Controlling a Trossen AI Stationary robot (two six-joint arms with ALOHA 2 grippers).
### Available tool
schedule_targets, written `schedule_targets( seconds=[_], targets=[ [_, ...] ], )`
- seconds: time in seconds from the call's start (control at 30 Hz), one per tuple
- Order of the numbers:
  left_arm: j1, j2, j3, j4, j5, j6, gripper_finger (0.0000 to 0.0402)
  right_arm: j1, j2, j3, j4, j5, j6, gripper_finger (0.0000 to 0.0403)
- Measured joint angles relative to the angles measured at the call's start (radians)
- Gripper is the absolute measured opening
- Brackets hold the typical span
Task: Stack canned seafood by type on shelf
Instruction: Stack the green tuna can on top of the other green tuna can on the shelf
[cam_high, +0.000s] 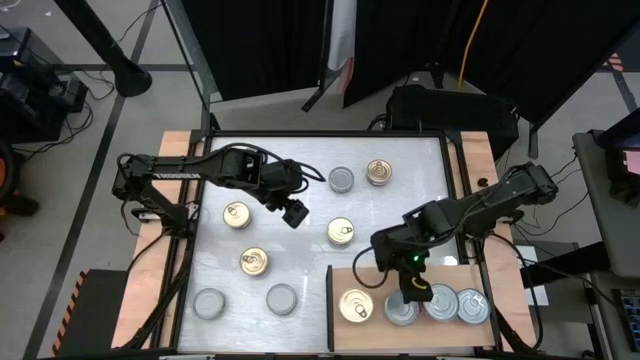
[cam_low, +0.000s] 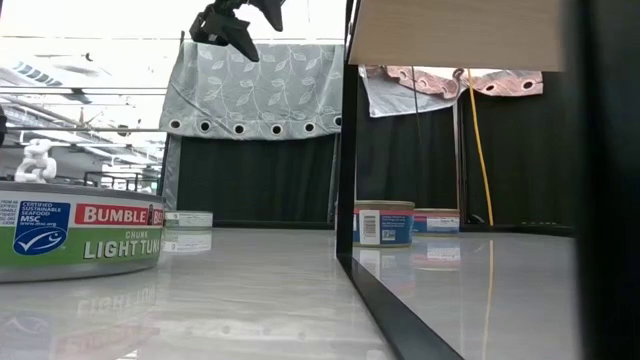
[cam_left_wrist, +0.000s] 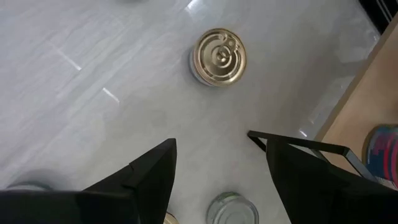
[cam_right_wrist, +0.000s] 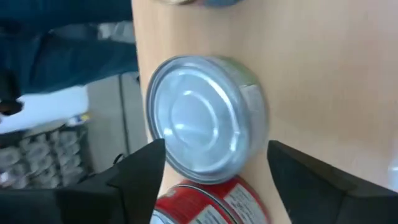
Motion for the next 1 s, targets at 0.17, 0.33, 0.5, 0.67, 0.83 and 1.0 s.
schedule_targets(
  seconds=[0.17,0.33,0.5,0.67,0.83,1.0],
  targets=[
    [-0.007,0.000,0.000,0.007,-0.045,0.000,0.0248,-0.043,-0.078,0.100,-0.101,0.131,-0.005,0.0296],
    [-0.037,0.000,0.000,0.092,-0.136,0.158,0.0248,-0.069,-0.177,0.317,-0.212,0.457,0.039,0.0291],
    [-0.005,0.025,-0.010,0.242,-0.226,0.397,0.0216,-0.068,-0.259,0.463,-0.174,0.857,0.166,0.0278],
    [0.134,0.127,-0.042,0.346,-0.149,0.657,0.0137,-0.068,-0.315,0.515,-0.112,1.192,0.247,0.0269],
    [0.259,0.237,-0.047,0.383,-0.063,0.821,0.0058,-0.076,-0.342,0.519,-0.082,1.446,0.263,0.0267],
    [0.312,0.341,-0.048,0.434,0.030,0.903,0.0007,-0.106,-0.335,0.519,-0.082,1.493,0.274,0.0267]
  ],
)
